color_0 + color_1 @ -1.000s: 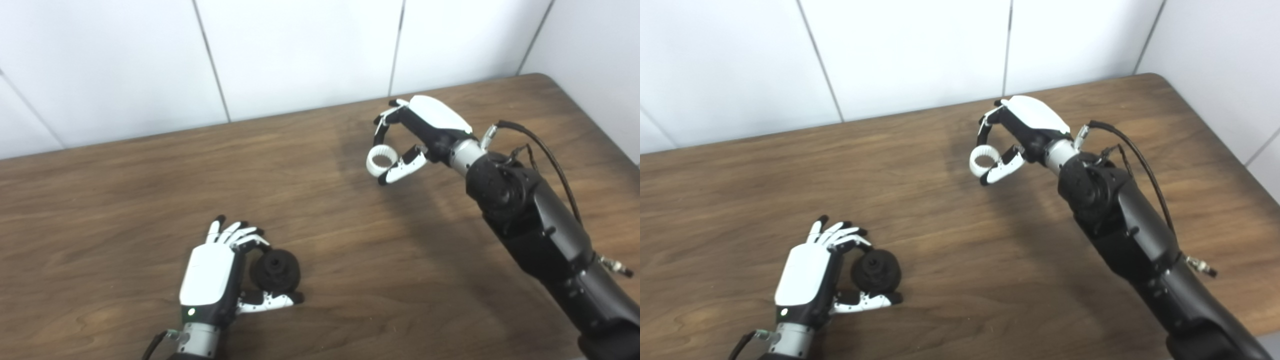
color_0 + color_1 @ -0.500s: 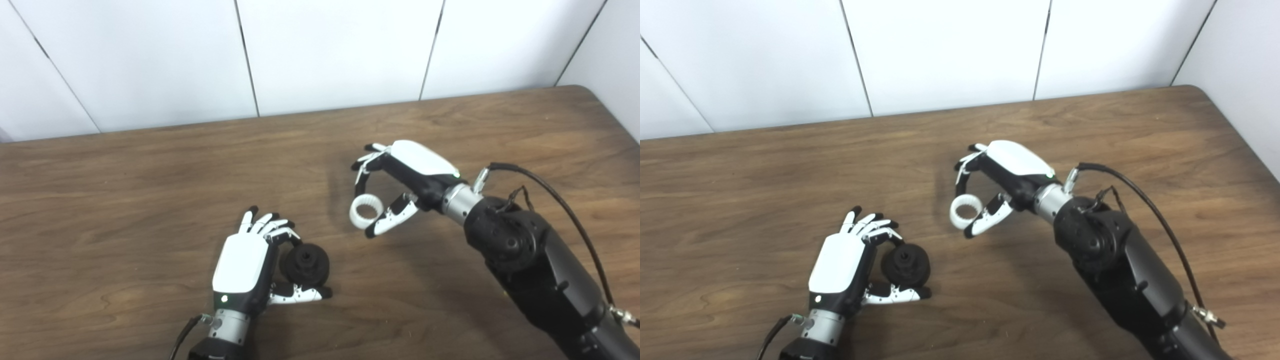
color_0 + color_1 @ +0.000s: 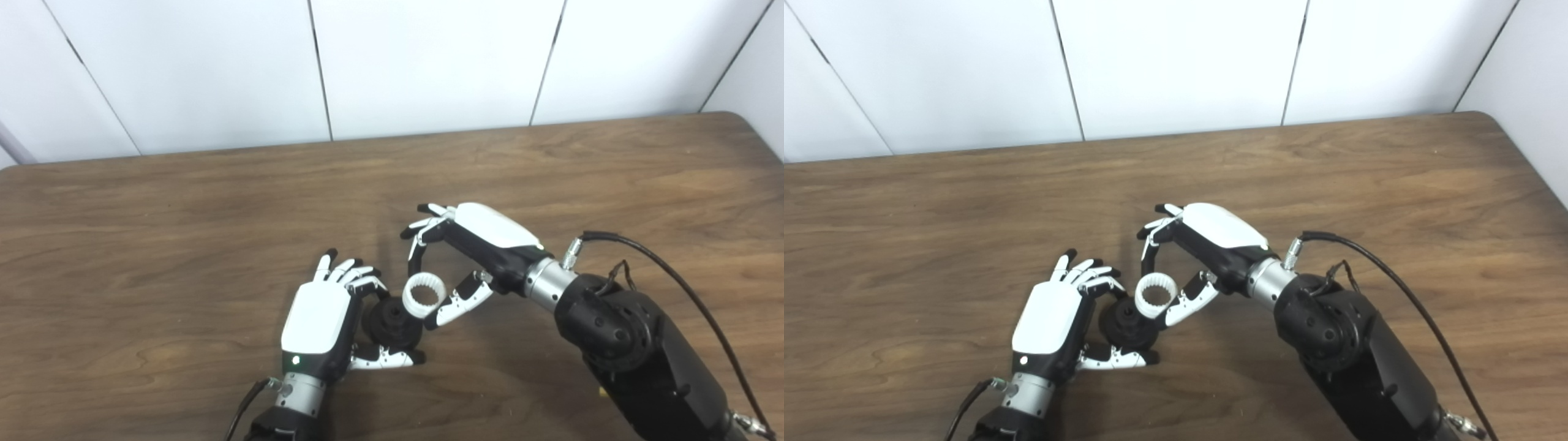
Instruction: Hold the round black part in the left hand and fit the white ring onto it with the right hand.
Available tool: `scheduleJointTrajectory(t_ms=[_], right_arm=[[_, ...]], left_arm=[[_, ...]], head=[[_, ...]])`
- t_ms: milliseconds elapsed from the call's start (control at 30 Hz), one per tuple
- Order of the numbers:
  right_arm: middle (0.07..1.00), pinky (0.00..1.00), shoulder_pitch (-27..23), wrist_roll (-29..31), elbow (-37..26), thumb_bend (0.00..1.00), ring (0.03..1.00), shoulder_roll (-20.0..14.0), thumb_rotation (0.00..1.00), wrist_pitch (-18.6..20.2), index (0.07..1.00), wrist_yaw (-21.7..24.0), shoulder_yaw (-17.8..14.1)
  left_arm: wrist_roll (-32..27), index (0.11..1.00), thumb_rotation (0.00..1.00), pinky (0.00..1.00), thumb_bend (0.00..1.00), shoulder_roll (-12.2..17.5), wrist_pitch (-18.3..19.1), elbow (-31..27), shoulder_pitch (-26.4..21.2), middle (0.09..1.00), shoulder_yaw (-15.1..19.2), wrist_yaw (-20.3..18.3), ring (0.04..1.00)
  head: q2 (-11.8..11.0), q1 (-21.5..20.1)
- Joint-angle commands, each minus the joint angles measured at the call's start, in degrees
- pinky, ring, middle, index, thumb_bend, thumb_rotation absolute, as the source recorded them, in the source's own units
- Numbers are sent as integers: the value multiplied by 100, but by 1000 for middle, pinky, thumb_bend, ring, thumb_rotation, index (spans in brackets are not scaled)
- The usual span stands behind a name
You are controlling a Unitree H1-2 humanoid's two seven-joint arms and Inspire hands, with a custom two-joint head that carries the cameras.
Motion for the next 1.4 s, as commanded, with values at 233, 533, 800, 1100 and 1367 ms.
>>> scheduleJointTrajectory(t_ms=[233, 533, 800, 1100, 1367], right_arm=[[831, 1000, -134, -112, -161, 521, 994, 241, 129, -150, 485, -1, 109], [825, 1000, -15, -80, 145, 521, 985, 392, 128, -424, 484, -213, 89], [823, 1000, 61, -106, 266, 521, 987, 380, 129, -548, 485, -224, 102], [822, 1000, 110, -72, 345, 521, 986, 363, 128, -607, 485, -275, 53], [824, 1000, 123, -64, 379, 520, 988, 341, 128, -595, 485, -275, 10]], left_arm=[[154, 484, 57, 1000, 524, -14, 126, 56, -55, 770, -57, -108, 868], [227, 484, 56, 1000, 524, -27, 243, 18, -76, 771, -120, -168, 872], [185, 484, 56, 1000, 524, -21, 234, 12, -90, 770, -144, -133, 870], [212, 484, 56, 1000, 524, -23, 254, 10, -92, 770, -155, -141, 868], [217, 484, 57, 1000, 524, -18, 234, 15, -89, 769, -162, -100, 867]], head=[[35, 53], [45, 102], [49, 117], [55, 112], [43, 93]])
